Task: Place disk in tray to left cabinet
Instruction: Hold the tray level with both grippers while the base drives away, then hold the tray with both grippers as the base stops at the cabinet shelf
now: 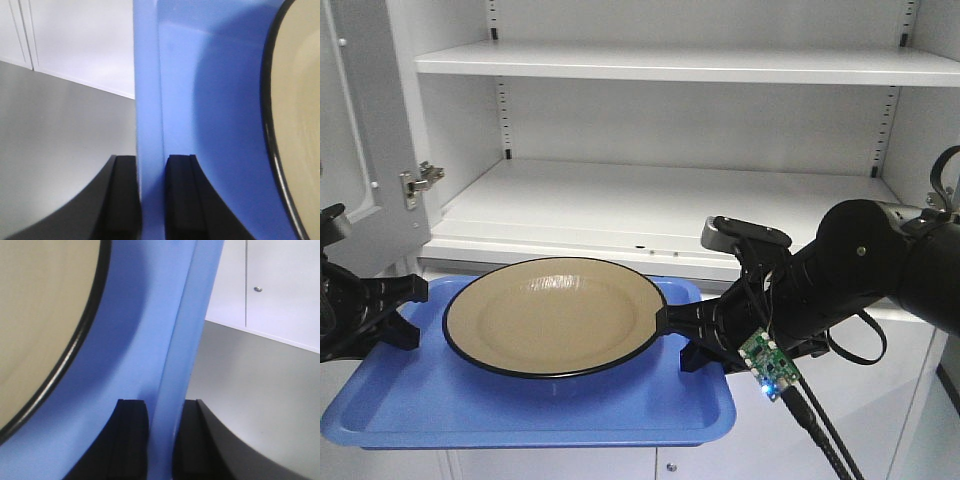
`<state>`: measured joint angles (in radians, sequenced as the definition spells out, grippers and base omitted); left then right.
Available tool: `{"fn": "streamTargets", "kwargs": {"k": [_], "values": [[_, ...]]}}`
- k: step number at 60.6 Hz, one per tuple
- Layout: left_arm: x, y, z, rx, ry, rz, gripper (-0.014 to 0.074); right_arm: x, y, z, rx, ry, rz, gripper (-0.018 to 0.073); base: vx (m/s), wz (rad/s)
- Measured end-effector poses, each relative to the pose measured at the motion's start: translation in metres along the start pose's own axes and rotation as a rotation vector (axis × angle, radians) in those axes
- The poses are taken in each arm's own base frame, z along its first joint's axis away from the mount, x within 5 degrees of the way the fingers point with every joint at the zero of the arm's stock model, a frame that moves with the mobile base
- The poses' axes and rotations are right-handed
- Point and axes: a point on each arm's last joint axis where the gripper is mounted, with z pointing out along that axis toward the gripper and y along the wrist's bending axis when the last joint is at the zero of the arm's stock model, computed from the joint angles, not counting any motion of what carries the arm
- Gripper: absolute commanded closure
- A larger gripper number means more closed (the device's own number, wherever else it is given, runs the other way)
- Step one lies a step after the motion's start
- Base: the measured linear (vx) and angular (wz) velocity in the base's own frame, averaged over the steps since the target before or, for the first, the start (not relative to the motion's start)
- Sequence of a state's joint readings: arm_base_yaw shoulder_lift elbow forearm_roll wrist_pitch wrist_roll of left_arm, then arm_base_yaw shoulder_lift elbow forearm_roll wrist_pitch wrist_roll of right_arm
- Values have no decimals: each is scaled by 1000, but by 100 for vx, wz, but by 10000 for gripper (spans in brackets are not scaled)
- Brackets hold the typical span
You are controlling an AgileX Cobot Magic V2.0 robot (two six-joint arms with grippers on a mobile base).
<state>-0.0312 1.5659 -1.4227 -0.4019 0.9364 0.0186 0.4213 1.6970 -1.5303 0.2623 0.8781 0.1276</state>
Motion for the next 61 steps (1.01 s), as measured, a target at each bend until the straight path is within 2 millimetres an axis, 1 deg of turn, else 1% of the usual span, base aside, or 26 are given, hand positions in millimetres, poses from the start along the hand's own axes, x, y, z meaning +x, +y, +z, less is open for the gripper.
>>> {"fn": "streamTargets", "kwargs": {"k": [24,61], "values": [[0,0,0,0,0,0,597,0,0,0,0,0,0,565,17,-14],[0,0,0,0,0,0,597,0,0,0,0,0,0,565,18,-4]]}}
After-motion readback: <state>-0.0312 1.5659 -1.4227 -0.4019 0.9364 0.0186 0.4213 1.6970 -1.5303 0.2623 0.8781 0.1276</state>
